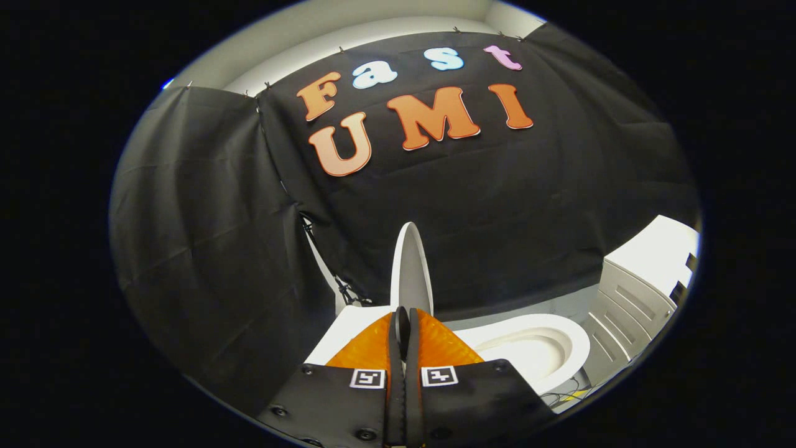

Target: Open the toilet lid.

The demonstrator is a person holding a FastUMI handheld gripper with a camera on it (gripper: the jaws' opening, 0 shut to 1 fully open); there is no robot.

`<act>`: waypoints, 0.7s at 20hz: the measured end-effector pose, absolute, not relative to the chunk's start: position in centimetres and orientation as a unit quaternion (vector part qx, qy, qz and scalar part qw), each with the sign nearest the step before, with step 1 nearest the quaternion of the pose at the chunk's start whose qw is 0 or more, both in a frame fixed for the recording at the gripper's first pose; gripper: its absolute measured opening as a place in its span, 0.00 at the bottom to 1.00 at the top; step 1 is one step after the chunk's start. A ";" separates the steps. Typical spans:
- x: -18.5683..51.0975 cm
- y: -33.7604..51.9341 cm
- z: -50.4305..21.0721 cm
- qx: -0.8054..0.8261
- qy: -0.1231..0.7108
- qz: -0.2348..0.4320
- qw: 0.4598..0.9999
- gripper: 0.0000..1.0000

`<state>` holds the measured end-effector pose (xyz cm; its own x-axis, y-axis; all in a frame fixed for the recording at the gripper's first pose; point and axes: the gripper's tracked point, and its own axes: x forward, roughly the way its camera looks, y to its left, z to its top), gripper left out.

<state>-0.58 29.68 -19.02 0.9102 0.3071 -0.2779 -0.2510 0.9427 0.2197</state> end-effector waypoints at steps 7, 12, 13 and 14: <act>-1.0 32.4 -19.1 0.081 0.157 0.157 0.972 0.08; -1.4 34.3 -19.1 0.074 0.159 0.170 0.970 0.08; -1.3 34.3 -19.2 0.074 0.159 0.170 0.970 0.08; -1.4 34.4 -19.2 0.074 0.160 0.171 0.969 0.08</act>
<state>-1.42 34.40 -19.21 0.8903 0.3548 -0.2854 -0.3074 0.9307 0.1982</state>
